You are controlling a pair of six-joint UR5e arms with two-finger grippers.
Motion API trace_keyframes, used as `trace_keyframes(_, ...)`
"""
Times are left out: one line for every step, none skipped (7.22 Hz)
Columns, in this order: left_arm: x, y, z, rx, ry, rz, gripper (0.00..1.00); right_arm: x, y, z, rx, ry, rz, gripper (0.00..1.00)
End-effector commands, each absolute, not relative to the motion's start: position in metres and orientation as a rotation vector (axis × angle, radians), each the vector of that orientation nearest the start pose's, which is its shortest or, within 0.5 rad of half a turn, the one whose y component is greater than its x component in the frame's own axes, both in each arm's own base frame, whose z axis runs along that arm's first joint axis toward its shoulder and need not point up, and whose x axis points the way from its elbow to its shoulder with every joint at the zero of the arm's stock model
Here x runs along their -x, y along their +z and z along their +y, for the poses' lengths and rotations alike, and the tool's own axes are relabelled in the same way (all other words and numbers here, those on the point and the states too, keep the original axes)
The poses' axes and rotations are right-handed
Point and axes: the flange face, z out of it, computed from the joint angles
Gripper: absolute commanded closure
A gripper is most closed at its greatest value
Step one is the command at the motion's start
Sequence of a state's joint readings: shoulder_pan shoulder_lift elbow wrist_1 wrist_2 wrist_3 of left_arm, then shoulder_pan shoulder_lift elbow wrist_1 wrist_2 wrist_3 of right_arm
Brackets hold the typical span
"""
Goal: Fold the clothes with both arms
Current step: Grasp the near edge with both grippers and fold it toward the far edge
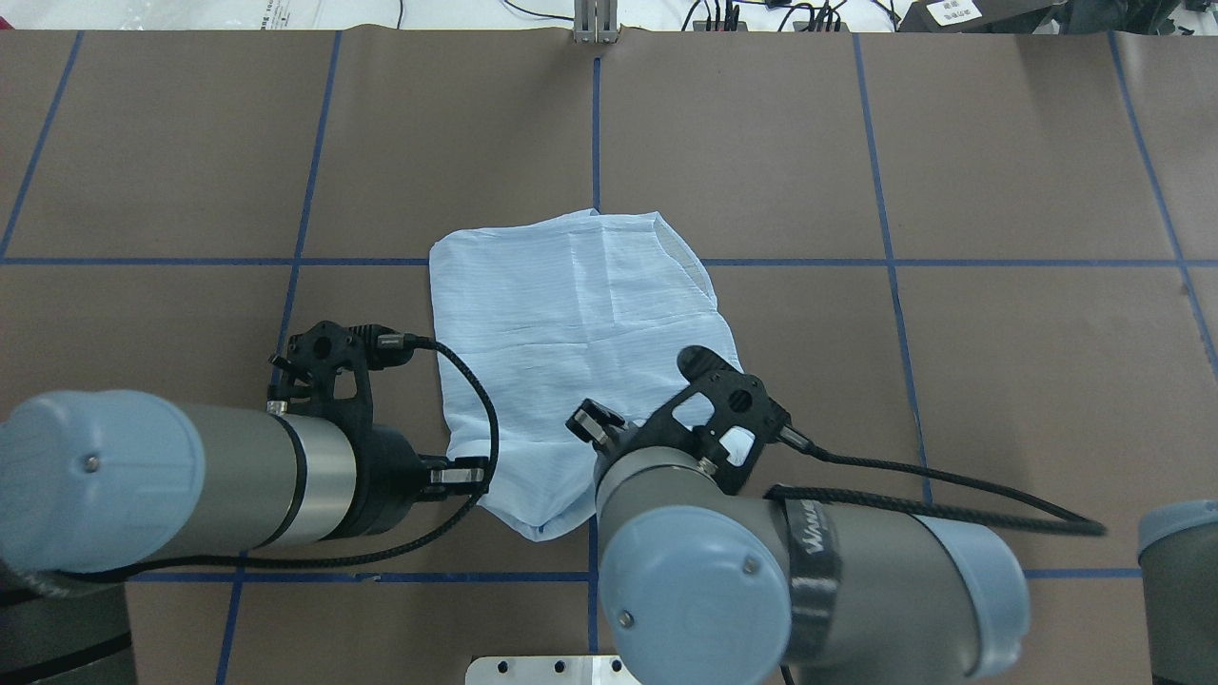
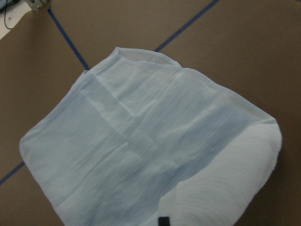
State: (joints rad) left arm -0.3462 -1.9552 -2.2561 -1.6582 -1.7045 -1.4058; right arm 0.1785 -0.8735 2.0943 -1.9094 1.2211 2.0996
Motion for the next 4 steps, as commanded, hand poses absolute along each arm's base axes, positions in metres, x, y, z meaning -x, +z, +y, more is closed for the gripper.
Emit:
trace_keyframes(-0.433, 0.19, -0.36, -0.266, -0.124, 1.009, 1.0, 0.56, 0.133, -0.345, -0.286, 0.814, -0.97, 1.0)
trace_keyframes(-0.427, 0.197, -0.397, -0.313, -0.137, 0.968, 1.0, 0.57, 0.152, -0.377, -0.32, 0.822, -0.949, 1.0)
trace_keyframes(-0.429, 0.209, -0.429, -0.331, -0.16, 0.93, 1.0, 0.578, 0.162, -0.399, -0.345, 0.826, -0.927, 1.0)
trace_keyframes(-0.442, 0.221, -0.456, -0.34, -0.175, 0.911, 1.0, 0.592, 0.156, -0.415, -0.361, 0.823, -0.918, 1.0)
